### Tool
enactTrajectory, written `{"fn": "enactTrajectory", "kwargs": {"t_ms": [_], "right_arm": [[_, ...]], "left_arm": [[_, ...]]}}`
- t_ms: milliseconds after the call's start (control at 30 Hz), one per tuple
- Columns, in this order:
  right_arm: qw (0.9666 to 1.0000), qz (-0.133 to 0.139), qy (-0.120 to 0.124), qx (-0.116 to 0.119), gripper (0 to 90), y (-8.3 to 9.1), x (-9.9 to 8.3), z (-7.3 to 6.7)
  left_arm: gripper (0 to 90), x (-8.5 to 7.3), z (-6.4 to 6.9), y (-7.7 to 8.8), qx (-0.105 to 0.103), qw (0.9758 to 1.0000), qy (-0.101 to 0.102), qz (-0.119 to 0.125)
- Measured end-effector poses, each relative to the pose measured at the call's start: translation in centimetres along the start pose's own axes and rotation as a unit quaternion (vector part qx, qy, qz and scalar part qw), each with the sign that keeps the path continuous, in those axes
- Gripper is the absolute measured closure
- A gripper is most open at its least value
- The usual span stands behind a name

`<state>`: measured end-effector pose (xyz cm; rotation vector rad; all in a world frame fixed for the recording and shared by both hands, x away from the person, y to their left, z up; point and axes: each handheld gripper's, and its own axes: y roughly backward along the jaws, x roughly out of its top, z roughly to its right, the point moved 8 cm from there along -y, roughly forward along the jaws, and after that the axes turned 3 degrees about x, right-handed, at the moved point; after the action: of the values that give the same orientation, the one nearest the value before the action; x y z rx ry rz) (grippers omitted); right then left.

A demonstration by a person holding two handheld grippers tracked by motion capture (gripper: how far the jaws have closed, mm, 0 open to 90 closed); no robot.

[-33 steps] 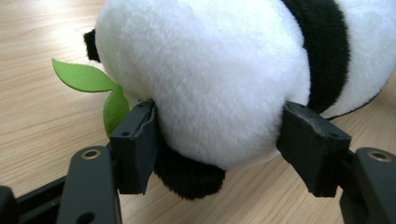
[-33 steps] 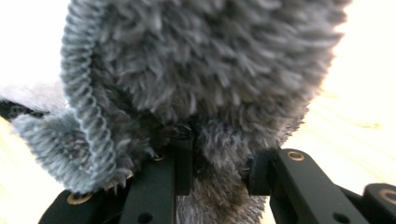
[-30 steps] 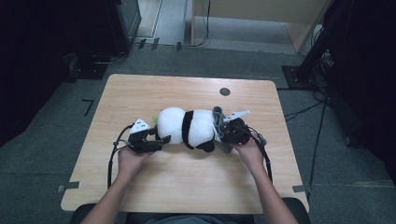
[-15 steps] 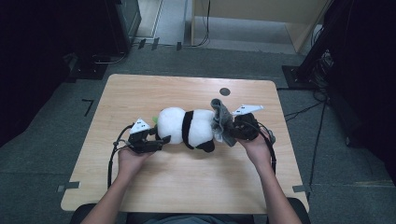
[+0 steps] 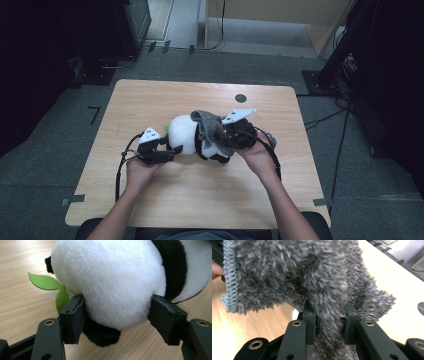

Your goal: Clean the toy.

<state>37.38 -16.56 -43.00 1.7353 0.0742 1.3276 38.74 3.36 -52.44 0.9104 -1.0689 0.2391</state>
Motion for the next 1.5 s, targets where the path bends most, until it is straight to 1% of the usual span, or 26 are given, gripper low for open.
{"fn": "enactTrajectory", "kwargs": {"t_ms": [67,133,200,267,300,367,400,467,533,633,700,800,867,967,1067,1167,1333,1500], "right_arm": [[0.9998,-0.011,0.014,0.001,70.1,-0.7,0.4,-0.6],[0.9994,-0.021,0.027,-0.004,68.0,-1.5,0.6,-0.8],[0.9992,-0.021,0.033,-0.003,64.4,-2.3,0.7,-0.9],[0.999,-0.012,0.042,-0.007,61.9,-2.9,0.9,-0.9],[0.9988,-0.009,0.047,-0.009,63.4,-3.2,0.9,-0.9],[0.9984,-0.008,0.054,-0.012,71.5,-3.6,1.0,-1.1],[0.9983,-0.005,0.056,-0.012,73.8,-3.6,1.2,-1.4],[0.9982,0.004,0.059,-0.006,75.0,-3.6,1.7,-2.0],[0.9981,0.009,0.061,0.01,75.0,-3.7,2.2,-3.0],[0.997,-0.002,0.072,0.03,75.0,-4.5,2.5,-4.5],[0.9963,-0.014,0.076,0.036,75.1,-5.3,2.3,-5.2],[0.9961,-0.024,0.076,0.039,74.9,-6.0,2.0,-5.5],[0.9962,-0.042,0.069,0.034,74.9,-6.8,1.2,-5.3],[0.9964,-0.046,0.059,0.04,75.2,-6.7,0.7,-5.2],[0.9965,-0.048,0.057,0.037,75.2,-6.1,0.2,-4.9],[0.9968,-0.048,0.054,0.035,75.2,-5.2,-0.5,-4.6],[0.9976,-0.047,0.043,0.027,75.2,-3.6,-1.8,-3.9],[0.9983,-0.046,0.032,0.014,74.9,-1.9,-3.1,-3.1]], "left_arm": [[31.8,0.0,0.0,0.0,0.0,1.0,0.001,0.001],[31.8,0.0,0.0,0.0,-0.001,1.0,0.003,0.001],[31.8,0.0,0.0,0.0,-0.001,1.0,0.002,0.0],[31.8,0.0,0.1,0.0,-0.002,1.0,0.003,0.002],[31.9,0.0,0.1,0.0,-0.002,1.0,0.003,0.002],[32.0,0.0,0.1,0.0,-0.001,1.0,0.003,0.001],[32.0,0.0,0.1,0.0,-0.001,1.0,0.002,0.0],[32.0,0.0,0.1,0.0,-0.002,1.0,0.001,0.001],[32.0,0.1,0.1,0.0,-0.001,1.0,0.001,0.001],[32.0,0.0,0.1,0.0,-0.002,1.0,0.001,0.0],[32.1,0.0,0.0,0.1,-0.001,1.0,0.001,-0.001],[32.1,0.0,0.1,0.1,-0.001,1.0,0.001,0.0],[32.1,0.0,0.1,0.1,-0.001,1.0,-0.002,-0.001],[32.1,0.0,0.1,0.0,0.0,1.0,-0.003,0.0],[32.1,0.0,0.1,0.0,-0.001,1.0,-0.004,0.001],[32.2,0.1,0.1,0.0,-0.002,1.0,-0.003,0.003],[32.2,0.1,0.2,0.0,-0.002,1.0,-0.003,0.004],[32.3,0.1,0.3,-0.1,-0.002,1.0,-0.004,0.005]]}}
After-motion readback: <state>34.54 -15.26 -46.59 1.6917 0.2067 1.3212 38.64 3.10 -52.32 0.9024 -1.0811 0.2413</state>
